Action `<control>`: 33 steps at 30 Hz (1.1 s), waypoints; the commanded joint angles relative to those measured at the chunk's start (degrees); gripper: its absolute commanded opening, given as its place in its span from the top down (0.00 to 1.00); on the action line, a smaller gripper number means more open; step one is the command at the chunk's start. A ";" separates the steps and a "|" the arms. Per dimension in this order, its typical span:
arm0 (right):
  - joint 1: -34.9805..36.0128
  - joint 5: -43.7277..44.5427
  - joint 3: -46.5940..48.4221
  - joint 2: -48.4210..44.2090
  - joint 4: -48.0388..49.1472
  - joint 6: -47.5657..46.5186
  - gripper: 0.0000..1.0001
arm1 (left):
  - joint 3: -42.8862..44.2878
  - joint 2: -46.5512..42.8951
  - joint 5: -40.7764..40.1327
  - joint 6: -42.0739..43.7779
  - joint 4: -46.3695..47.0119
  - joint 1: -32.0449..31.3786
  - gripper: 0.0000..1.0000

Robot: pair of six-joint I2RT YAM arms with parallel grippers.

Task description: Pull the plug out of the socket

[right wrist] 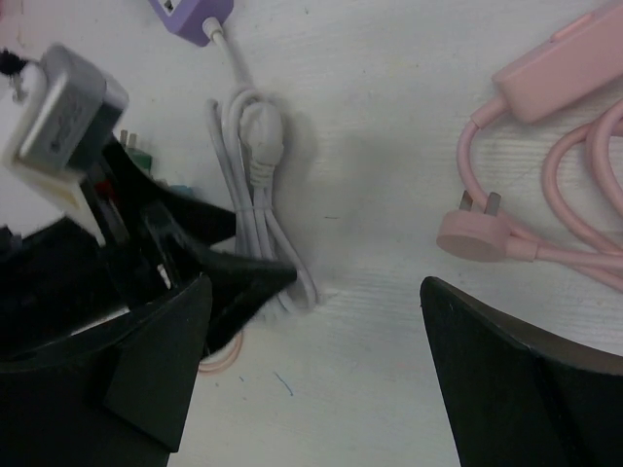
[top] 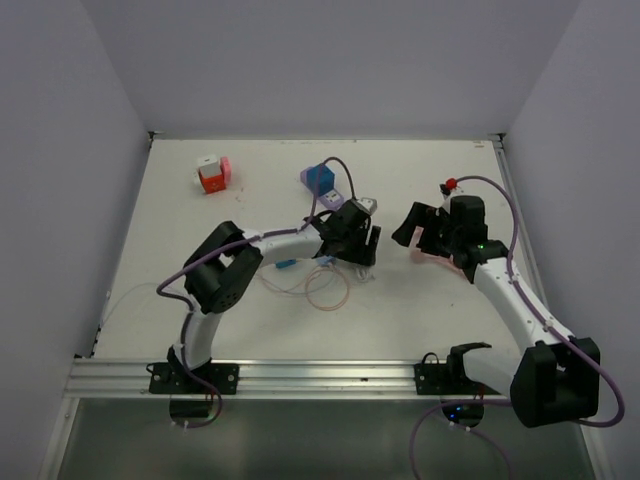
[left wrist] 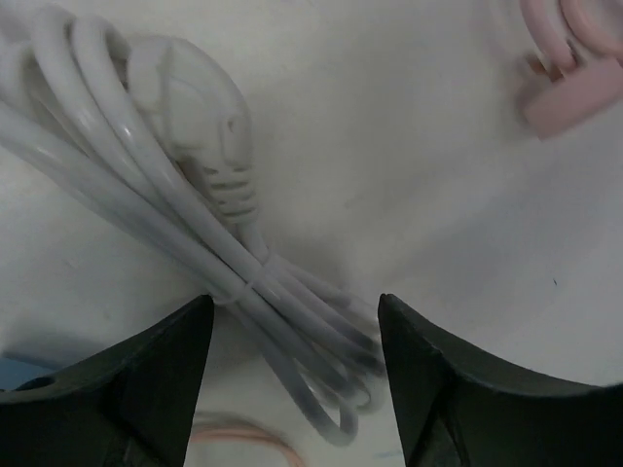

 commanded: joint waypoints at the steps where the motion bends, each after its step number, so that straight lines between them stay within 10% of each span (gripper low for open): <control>1: 0.34 0.27 2.22 1.40 1.54 -0.47 0.09 | -4.55 -4.99 4.75 3.31 -3.06 -3.68 0.25; 7: 1.21 -0.61 4.06 5.87 2.94 0.67 0.10 | -5.96 -13.42 1.50 4.01 -3.31 -3.60 0.00; 24: 17.47 12.30 22.51 33.63 -2.75 -4.07 0.18 | -24.15 -36.02 -4.13 -0.56 -2.87 12.65 0.02; 29: 19.68 13.28 23.06 37.88 -4.44 -5.65 0.27 | -26.27 -39.36 -5.01 0.41 -3.32 16.70 0.02; 33: 20.38 13.10 17.79 35.78 -4.69 -7.23 0.56 | -26.36 -39.54 -4.93 1.20 -3.06 18.98 0.02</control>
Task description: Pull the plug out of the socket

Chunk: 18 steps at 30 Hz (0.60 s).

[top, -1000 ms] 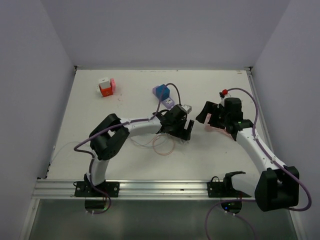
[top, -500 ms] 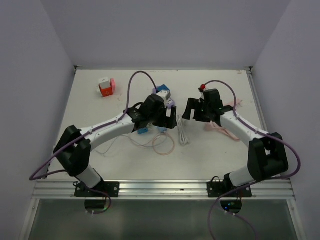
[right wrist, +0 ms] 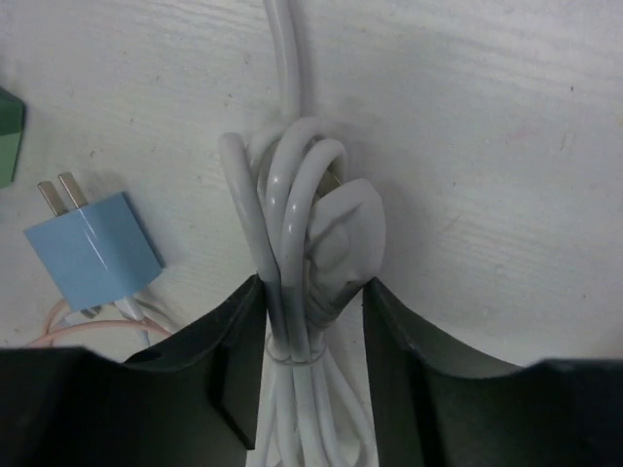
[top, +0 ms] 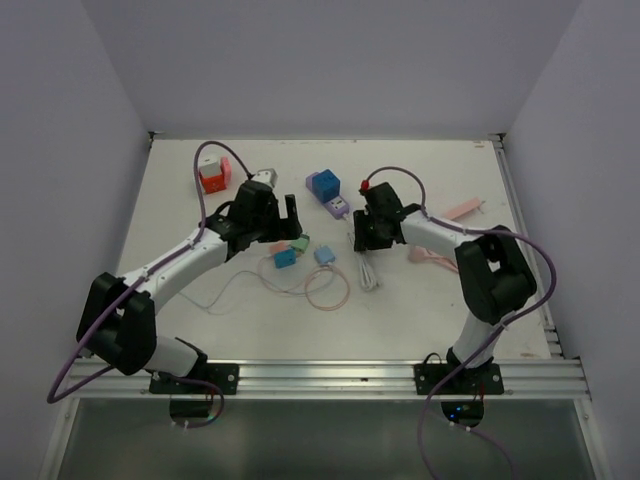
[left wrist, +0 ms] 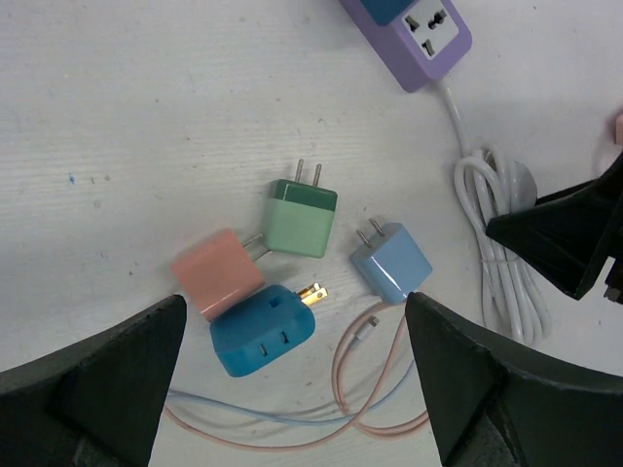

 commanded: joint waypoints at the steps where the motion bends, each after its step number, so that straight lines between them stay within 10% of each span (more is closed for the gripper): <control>1: 0.75 1.41 -4.03 -3.56 -2.71 -2.47 0.63 | 0.05 -1.47 -0.75 0.87 1.01 1.44 0.02; 6: 1.10 1.94 -12.38 -12.09 -7.96 -3.88 0.91 | 2.32 0.29 -0.40 1.66 1.19 1.79 0.02; 11: 1.19 1.15 -16.77 -19.91 -15.98 -2.74 0.91 | 4.35 3.01 0.74 1.75 1.19 1.79 0.02; 18: 1.37 -3.25 -19.51 -28.26 -16.87 -0.10 0.50 | 5.85 4.25 2.41 2.28 1.54 1.70 0.02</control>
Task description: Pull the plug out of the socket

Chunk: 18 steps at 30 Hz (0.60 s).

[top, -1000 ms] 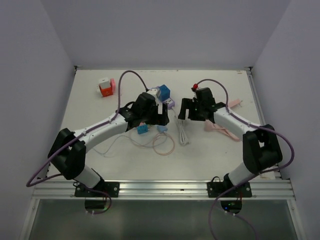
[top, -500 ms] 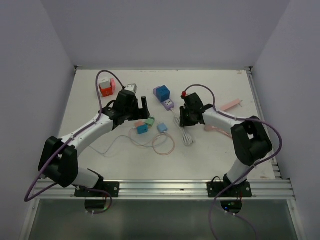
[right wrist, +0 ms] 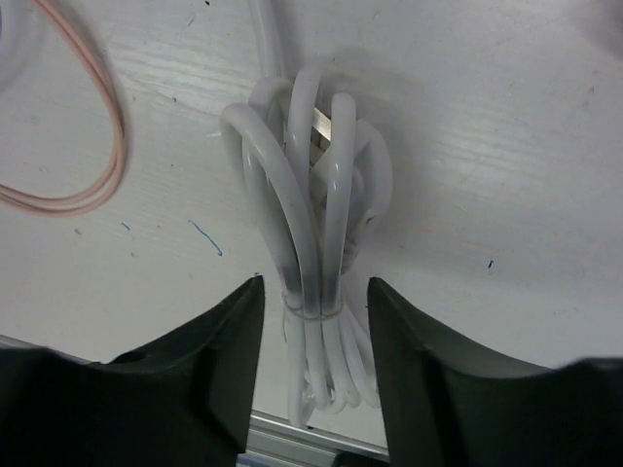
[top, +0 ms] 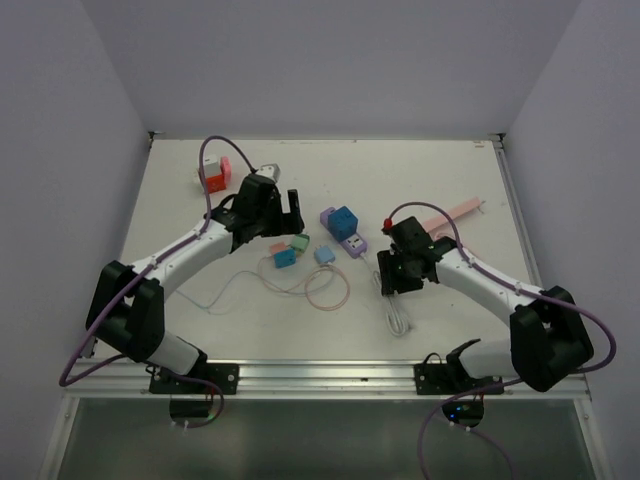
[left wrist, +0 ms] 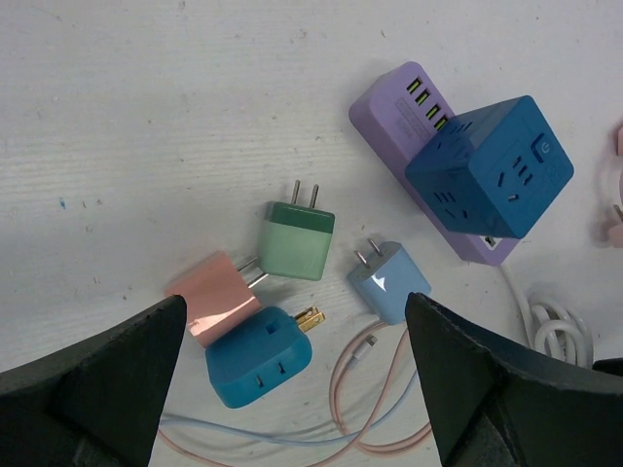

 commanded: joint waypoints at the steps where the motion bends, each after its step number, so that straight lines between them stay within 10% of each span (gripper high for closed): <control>1: 0.28 -1.54 0.40 -4.14 -1.87 0.32 0.46 | 2.59 0.03 1.49 2.19 1.50 0.28 0.02; 7: 0.19 -0.31 3.82 -3.90 9.63 -3.81 0.23 | 2.24 -0.76 3.08 3.42 2.11 0.28 0.02; 18: 0.19 -2.77 13.49 14.91 24.76 -14.10 0.20 | -0.75 -4.98 2.29 5.88 0.88 0.28 0.02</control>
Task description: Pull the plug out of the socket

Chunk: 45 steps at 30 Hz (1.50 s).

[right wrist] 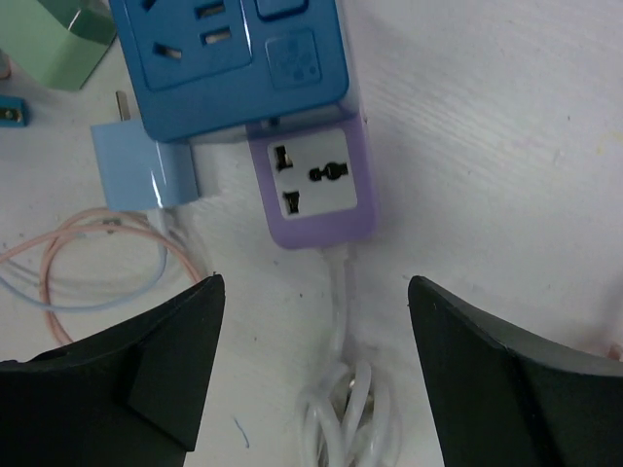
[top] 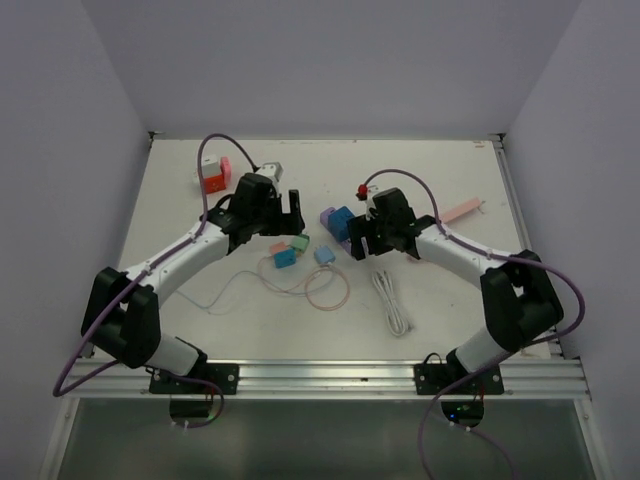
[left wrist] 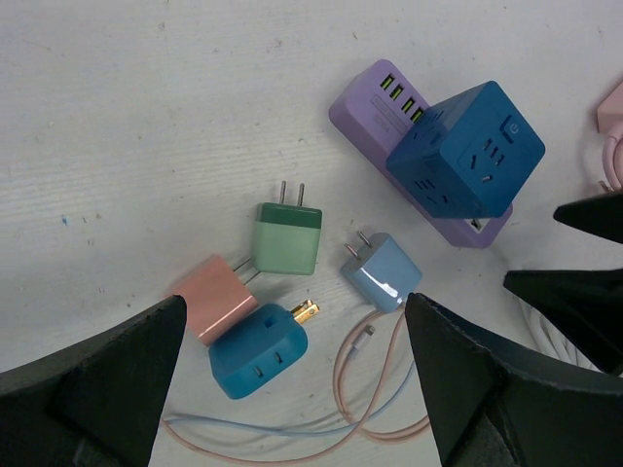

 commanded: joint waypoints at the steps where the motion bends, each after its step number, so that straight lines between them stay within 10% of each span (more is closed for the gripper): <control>1: 0.23 -1.46 4.05 4.56 7.10 -3.46 0.20 | -1.03 -4.11 0.06 2.04 0.66 0.28 0.02; 25: 0.23 -2.34 -8.85 8.35 22.75 2.87 0.33 | -3.41 -5.17 7.60 7.84 9.71 0.28 0.02; 37: 0.23 -4.36 -13.34 -1.23 22.76 0.95 0.92 | -0.16 -0.95 9.37 9.16 13.94 -2.00 0.02; 45: 0.23 -8.66 -13.17 -6.33 17.39 -1.08 1.00 | 3.01 3.62 11.74 14.68 16.47 -8.06 0.00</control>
